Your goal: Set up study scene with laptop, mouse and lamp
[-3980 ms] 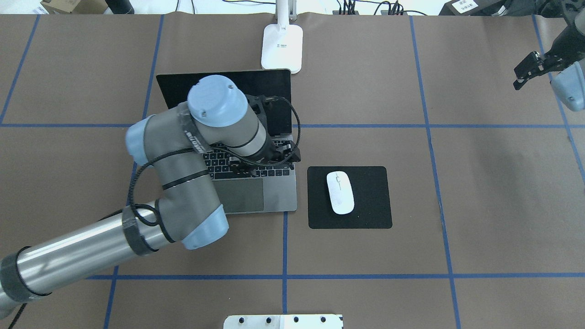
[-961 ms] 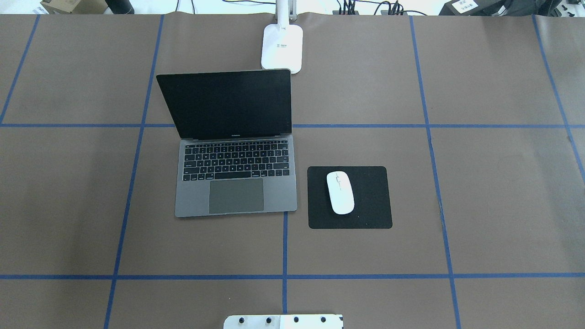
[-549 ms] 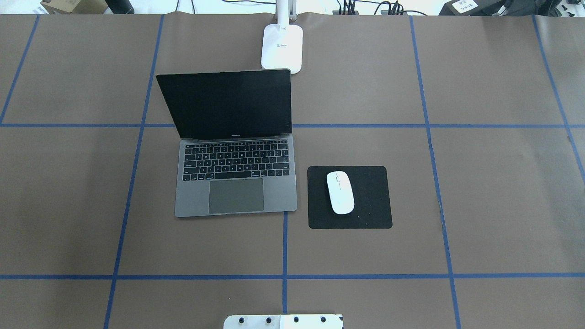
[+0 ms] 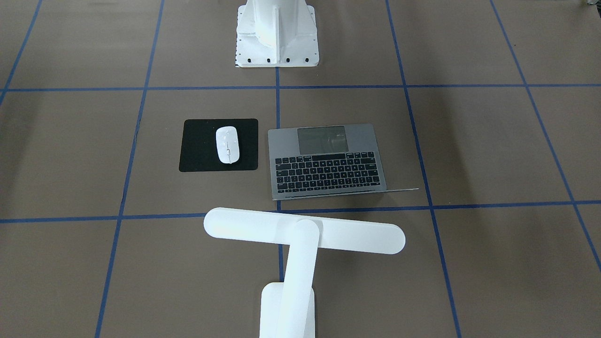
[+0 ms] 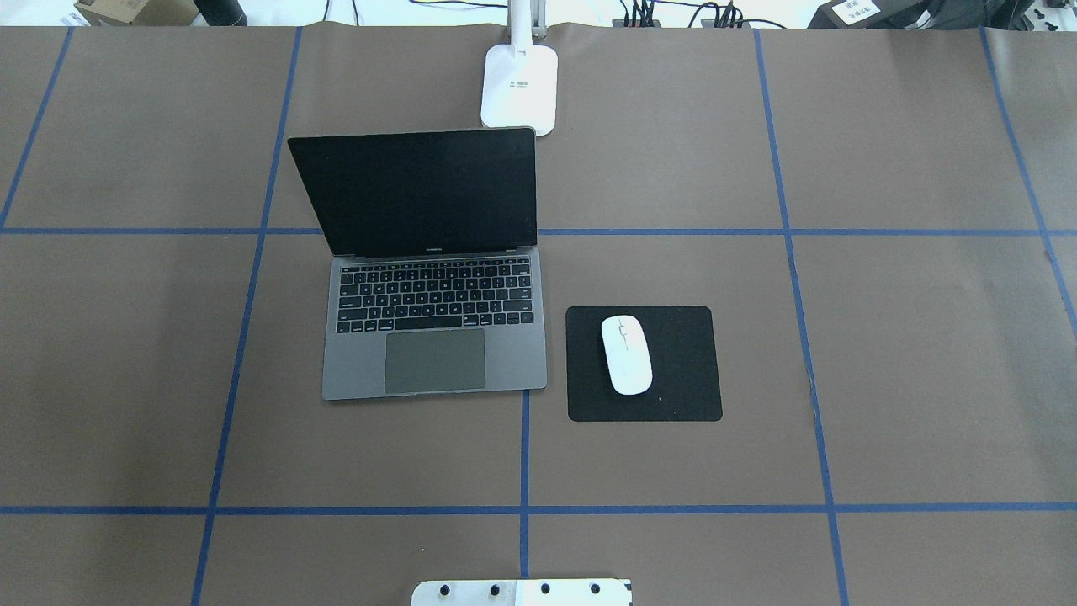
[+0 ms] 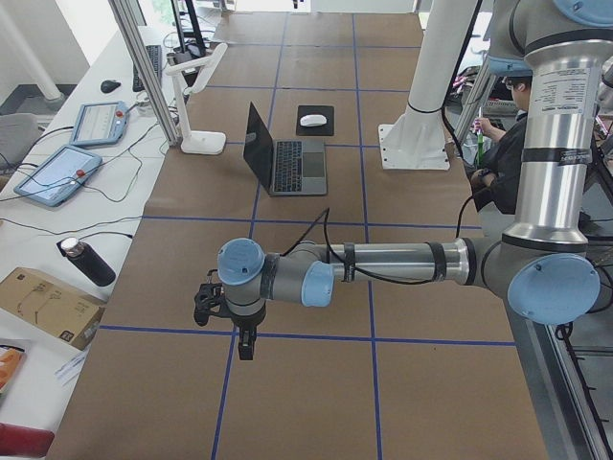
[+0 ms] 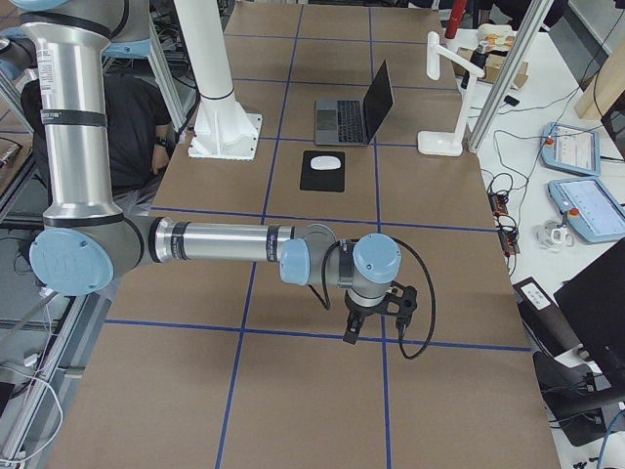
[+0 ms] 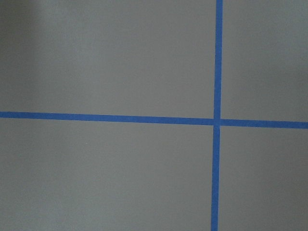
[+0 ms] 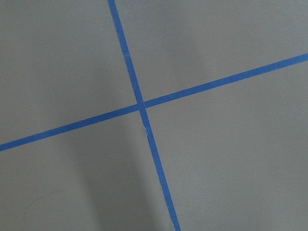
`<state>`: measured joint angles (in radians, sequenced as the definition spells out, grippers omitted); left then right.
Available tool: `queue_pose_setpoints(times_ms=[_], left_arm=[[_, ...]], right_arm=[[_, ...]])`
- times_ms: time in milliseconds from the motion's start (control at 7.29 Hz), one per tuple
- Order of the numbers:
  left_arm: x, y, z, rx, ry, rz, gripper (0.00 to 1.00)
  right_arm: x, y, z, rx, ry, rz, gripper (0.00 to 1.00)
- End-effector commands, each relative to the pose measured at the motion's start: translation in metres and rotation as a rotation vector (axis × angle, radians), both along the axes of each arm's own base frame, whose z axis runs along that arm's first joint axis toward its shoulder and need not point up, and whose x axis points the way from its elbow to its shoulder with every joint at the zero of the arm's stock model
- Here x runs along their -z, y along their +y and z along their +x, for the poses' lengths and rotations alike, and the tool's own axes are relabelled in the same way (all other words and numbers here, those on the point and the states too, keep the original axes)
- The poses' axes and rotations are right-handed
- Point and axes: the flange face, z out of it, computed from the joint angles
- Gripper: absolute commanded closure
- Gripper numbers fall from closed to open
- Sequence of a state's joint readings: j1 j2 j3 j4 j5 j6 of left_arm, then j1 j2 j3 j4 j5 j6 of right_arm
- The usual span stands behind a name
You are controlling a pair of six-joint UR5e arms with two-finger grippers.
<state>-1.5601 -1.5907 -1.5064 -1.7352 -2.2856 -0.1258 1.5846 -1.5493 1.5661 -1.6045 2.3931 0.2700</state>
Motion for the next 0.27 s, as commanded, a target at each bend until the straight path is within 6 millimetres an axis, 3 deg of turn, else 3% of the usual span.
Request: queue_pose_setpoints(times_ms=[0, 137], left_arm=[[0.0001, -0.0001, 0.0, 0.0, 0.0, 0.001, 0.0], [-0.0001, 0.0, 0.0, 0.0, 0.0, 0.0, 0.0]], right_arm=[[0.0001, -0.0002, -0.0007, 0.002, 0.002, 0.002, 0.01], [0.0001, -0.0001, 0.0001, 0.0, 0.002, 0.002, 0.01]])
